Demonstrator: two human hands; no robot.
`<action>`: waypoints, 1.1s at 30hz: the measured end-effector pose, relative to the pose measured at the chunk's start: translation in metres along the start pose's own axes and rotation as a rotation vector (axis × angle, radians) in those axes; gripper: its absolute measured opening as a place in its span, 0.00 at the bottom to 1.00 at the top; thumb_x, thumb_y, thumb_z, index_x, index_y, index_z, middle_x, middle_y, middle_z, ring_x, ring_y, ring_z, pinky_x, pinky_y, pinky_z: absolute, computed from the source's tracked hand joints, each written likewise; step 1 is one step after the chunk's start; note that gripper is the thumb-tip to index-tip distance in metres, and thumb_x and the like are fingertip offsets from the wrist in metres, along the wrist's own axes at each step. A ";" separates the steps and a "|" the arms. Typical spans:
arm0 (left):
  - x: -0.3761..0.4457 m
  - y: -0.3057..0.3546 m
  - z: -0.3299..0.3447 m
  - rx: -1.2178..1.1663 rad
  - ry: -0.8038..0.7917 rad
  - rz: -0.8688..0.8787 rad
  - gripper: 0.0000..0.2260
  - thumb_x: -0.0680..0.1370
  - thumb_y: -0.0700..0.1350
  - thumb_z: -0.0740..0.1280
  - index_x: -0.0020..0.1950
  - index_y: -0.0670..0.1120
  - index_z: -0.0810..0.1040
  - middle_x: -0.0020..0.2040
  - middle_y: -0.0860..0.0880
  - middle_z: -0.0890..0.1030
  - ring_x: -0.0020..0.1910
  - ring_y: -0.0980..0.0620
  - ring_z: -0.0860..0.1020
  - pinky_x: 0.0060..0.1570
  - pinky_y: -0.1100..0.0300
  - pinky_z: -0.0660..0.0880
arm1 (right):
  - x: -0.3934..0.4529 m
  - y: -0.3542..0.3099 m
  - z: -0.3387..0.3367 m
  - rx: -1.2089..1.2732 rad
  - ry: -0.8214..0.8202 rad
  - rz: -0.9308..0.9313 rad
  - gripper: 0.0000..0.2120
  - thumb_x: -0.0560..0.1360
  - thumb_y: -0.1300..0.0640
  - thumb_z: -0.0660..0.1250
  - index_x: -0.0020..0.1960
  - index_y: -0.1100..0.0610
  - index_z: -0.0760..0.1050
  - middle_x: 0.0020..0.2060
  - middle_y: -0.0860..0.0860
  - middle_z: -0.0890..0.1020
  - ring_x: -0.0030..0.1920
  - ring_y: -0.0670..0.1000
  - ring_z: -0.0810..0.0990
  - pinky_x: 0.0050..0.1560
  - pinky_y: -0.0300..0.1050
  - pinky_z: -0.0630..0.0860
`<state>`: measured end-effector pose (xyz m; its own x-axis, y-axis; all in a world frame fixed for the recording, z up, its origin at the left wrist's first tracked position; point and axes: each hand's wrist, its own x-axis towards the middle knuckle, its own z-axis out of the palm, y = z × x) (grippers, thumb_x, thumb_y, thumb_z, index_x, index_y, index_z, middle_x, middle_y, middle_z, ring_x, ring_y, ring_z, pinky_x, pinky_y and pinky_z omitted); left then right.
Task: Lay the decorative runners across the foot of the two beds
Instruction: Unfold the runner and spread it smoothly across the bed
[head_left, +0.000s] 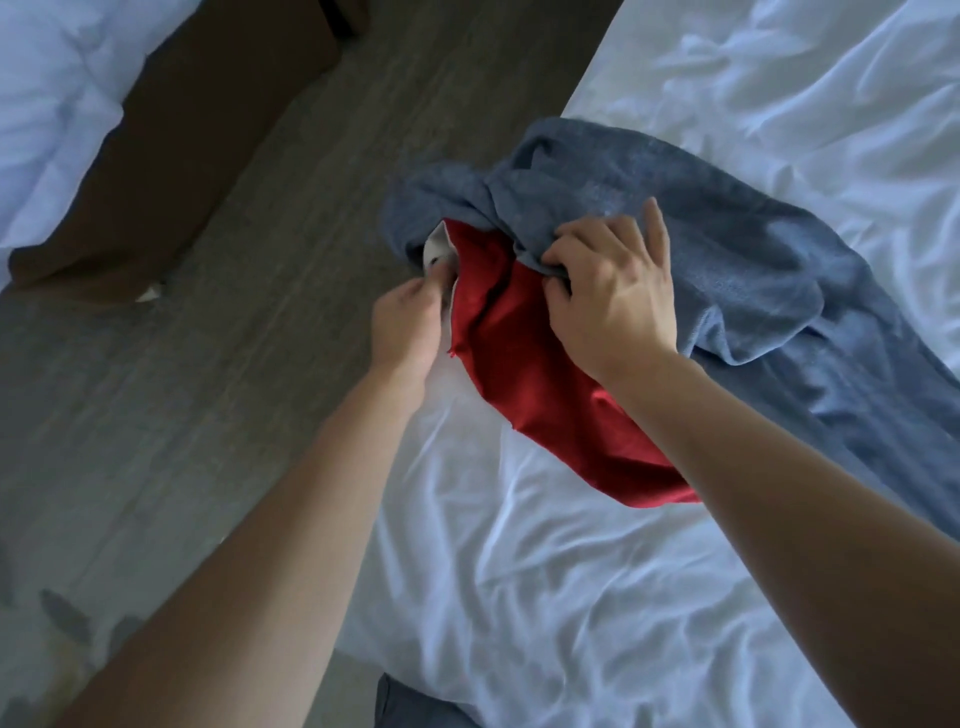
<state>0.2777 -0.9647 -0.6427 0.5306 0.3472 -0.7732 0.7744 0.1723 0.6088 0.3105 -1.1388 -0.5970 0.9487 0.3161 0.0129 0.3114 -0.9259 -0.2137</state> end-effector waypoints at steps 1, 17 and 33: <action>-0.001 0.001 0.007 -0.062 -0.022 0.014 0.16 0.75 0.53 0.71 0.31 0.49 0.73 0.31 0.48 0.71 0.29 0.54 0.69 0.30 0.60 0.64 | -0.001 0.000 0.001 0.002 0.002 -0.012 0.08 0.75 0.59 0.66 0.49 0.58 0.83 0.51 0.51 0.83 0.56 0.57 0.78 0.77 0.62 0.52; 0.014 -0.020 -0.074 0.053 0.465 0.138 0.17 0.78 0.38 0.68 0.66 0.43 0.73 0.57 0.47 0.78 0.58 0.48 0.78 0.62 0.56 0.74 | -0.058 -0.009 -0.014 0.074 -0.021 0.020 0.20 0.73 0.60 0.68 0.65 0.57 0.77 0.65 0.55 0.77 0.69 0.57 0.72 0.76 0.64 0.55; -0.210 -0.129 0.155 1.048 -0.223 1.264 0.09 0.72 0.47 0.72 0.52 0.50 0.80 0.47 0.52 0.78 0.47 0.48 0.75 0.48 0.52 0.66 | -0.311 0.148 -0.049 -0.029 -0.019 0.356 0.22 0.70 0.61 0.73 0.64 0.59 0.76 0.60 0.55 0.78 0.64 0.58 0.75 0.75 0.64 0.57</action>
<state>0.1199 -1.2026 -0.5859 0.9285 -0.3708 0.0196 -0.3249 -0.7856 0.5266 0.0642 -1.3844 -0.5848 0.9968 -0.0244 -0.0755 -0.0372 -0.9841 -0.1735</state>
